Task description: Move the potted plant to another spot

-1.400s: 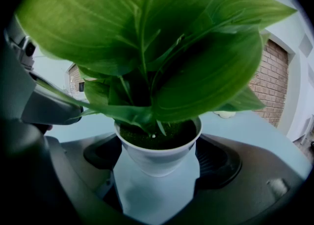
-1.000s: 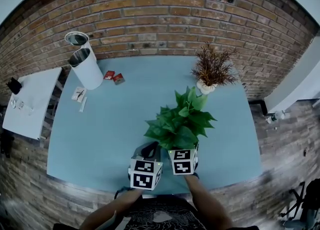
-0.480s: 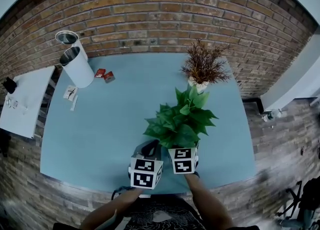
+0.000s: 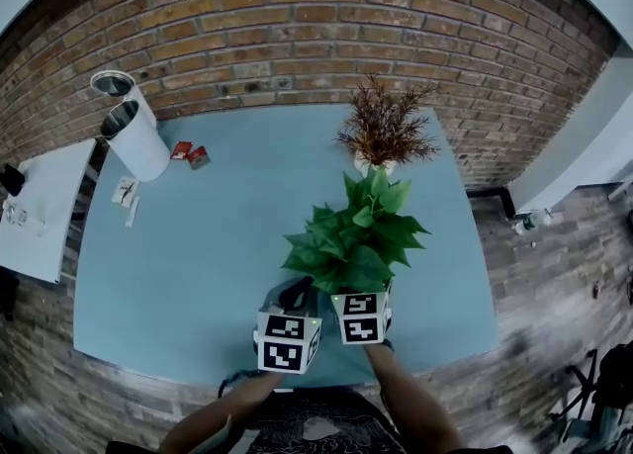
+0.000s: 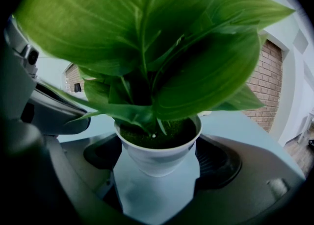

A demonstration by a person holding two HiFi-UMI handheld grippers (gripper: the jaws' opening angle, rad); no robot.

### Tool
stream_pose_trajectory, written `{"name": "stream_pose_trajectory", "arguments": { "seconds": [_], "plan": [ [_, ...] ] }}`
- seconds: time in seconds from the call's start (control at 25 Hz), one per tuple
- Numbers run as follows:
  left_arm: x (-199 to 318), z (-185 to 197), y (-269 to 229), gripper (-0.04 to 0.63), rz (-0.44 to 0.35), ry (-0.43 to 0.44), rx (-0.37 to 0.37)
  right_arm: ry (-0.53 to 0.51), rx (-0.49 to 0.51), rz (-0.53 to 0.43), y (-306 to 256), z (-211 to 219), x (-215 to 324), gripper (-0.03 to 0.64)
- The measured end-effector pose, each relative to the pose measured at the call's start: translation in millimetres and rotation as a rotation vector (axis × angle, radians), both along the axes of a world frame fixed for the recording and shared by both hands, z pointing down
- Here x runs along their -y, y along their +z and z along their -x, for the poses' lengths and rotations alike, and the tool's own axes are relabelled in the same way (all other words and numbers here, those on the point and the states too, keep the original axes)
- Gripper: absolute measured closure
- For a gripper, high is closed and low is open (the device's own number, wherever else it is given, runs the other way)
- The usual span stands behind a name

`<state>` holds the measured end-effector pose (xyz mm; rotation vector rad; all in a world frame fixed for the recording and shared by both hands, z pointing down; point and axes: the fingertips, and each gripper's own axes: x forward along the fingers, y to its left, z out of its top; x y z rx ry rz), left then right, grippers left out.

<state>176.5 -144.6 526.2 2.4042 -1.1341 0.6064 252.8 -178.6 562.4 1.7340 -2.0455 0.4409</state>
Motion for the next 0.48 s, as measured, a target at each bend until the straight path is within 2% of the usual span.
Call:
{"name": "stream_pose_trajectory", "arguments": {
  "seconds": [0.48],
  "plan": [
    [1,-30,1,0.598,0.001,0.037,0.007,0.039,-0.005,-0.011,-3,-35,0,0.146]
  ]
}}
